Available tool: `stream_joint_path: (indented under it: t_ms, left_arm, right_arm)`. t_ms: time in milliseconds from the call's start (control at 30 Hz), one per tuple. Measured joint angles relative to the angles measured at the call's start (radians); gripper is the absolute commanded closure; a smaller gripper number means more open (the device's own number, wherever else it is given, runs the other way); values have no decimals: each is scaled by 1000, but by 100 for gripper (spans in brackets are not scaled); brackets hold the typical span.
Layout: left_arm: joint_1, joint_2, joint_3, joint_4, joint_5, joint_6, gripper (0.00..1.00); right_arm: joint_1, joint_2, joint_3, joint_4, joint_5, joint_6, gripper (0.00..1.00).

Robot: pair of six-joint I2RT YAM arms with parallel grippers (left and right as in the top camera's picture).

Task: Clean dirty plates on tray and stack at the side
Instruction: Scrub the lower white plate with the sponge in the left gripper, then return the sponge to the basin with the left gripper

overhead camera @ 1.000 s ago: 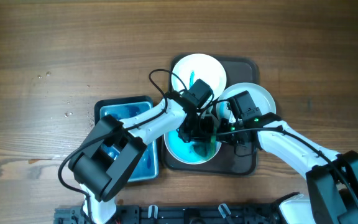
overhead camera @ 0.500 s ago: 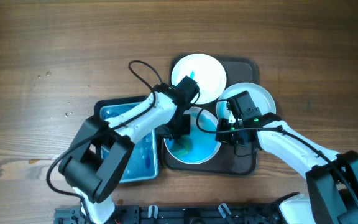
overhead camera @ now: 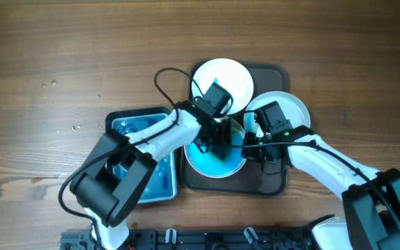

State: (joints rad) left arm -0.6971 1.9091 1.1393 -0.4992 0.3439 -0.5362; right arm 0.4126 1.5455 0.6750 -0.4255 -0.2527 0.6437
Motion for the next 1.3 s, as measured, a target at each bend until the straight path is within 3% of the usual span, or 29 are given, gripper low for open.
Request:
stream_joint_path:
  t_ms: [267, 467, 633, 867, 1167, 1300]
  left_arm:
    - [-40, 23, 0, -6, 142, -1, 96]
    - [9, 23, 3, -135, 189, 6, 96]
    - [85, 3, 5, -283, 100, 8, 96]
    - [157, -79, -11, -330, -80, 19, 96]
    - [246, -330, -25, -414, 27, 26, 96]
    - [359, -449, -25, -548, -61, 27, 96]
  right_arm:
    - [0, 0, 0, 0, 0, 0, 96]
    - [1, 0, 0, 1, -1, 0, 96]
    - [1, 0, 0, 1, -1, 0, 96]
    - [1, 0, 0, 1, -1, 0, 96]
    - [1, 0, 0, 1, -1, 0, 95]
    - [1, 0, 0, 1, -1, 0, 96]
